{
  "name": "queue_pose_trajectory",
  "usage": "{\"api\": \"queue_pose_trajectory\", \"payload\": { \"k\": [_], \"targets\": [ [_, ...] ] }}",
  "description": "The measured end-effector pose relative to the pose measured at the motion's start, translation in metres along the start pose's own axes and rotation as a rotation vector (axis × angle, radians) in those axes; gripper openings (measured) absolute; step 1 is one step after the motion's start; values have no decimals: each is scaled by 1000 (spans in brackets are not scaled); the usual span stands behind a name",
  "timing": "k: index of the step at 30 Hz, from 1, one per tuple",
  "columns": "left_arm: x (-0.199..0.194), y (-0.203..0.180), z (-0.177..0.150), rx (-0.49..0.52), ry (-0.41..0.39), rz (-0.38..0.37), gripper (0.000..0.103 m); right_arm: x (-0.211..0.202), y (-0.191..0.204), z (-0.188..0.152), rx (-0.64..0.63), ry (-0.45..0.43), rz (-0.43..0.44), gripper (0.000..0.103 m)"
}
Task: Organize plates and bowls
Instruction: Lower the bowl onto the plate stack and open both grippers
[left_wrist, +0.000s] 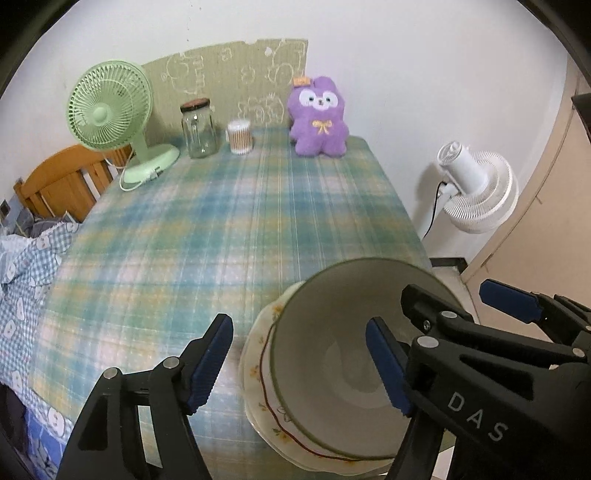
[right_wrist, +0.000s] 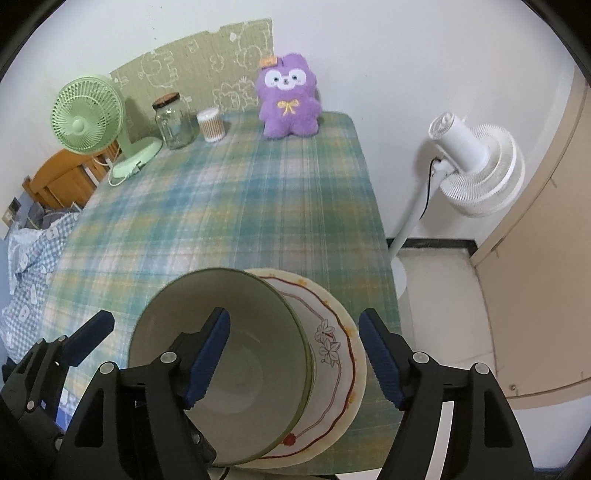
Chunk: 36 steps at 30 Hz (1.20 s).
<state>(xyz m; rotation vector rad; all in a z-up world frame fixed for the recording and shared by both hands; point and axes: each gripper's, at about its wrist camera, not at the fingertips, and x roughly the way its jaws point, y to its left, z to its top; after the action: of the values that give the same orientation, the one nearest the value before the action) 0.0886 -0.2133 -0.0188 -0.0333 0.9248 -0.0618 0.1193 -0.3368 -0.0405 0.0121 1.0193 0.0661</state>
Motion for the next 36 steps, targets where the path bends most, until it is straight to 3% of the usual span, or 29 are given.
{"api": "queue_pose_trajectory", "payload": {
  "k": [9,18,36],
  "targets": [
    [-32,29,10,25,-88,-25,83,-39,29,3,16,-82,-59,76],
    [-61,82,12,41,-142,-50,84,-70,72,-5,51,-165,-96,76],
    [-88,193,-9,97,-230,-61,100,-91,162,-44,149,-300,-128,76]
  ]
}}
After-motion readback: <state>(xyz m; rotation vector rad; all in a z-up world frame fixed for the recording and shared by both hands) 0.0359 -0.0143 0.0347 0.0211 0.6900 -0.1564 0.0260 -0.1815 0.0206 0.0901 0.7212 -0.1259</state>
